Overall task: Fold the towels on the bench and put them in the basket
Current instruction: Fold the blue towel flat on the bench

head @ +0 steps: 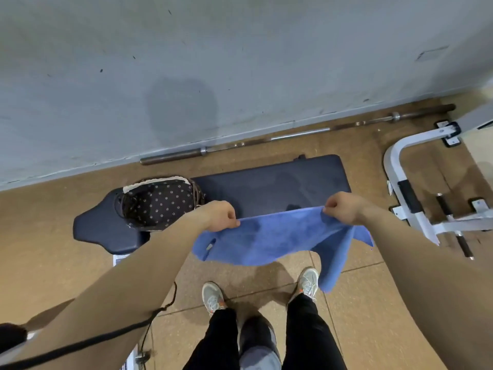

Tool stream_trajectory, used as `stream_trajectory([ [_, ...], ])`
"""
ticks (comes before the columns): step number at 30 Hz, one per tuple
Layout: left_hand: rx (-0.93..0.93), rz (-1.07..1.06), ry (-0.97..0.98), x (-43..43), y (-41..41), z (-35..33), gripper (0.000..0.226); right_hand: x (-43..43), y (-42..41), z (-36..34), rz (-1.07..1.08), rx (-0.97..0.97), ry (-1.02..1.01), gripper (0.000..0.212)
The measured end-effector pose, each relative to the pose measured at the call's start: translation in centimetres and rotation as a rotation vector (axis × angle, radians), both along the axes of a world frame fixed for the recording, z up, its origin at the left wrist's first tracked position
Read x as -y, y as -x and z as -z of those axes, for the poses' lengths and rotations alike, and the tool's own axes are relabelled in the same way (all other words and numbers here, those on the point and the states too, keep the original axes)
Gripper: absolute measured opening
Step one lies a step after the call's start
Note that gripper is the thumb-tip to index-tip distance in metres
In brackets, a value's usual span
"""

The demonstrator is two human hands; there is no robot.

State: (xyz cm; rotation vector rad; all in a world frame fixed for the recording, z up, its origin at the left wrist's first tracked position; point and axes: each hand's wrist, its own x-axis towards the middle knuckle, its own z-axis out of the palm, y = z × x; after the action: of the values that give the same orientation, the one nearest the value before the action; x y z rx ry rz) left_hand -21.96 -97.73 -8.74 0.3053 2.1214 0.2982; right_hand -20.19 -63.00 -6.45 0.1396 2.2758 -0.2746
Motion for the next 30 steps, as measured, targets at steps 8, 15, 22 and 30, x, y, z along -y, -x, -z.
stream_trajectory([
  [8, -0.322, -0.269, -0.026, -0.7, 6.2, 19.1, 0.021, 0.7, 10.3, 18.1, -0.059, -0.120, -0.030, 0.034],
  [15, -0.561, -0.323, -0.079, -2.1, 14.4, 33.4, 0.019, 0.1, 18.2, 33.0, -0.093, -0.354, -0.132, 0.024],
  [22, -0.839, -0.328, -0.045, -1.8, 18.8, 37.2, 0.024, 0.1, 22.1, 38.3, -0.009, -0.620, -0.163, 0.033],
  [30, -1.059, -0.336, -0.089, -1.8, 14.2, 37.2, 0.033, 3.2, 16.3, 38.4, 0.024, -0.958, -0.161, 0.039],
])
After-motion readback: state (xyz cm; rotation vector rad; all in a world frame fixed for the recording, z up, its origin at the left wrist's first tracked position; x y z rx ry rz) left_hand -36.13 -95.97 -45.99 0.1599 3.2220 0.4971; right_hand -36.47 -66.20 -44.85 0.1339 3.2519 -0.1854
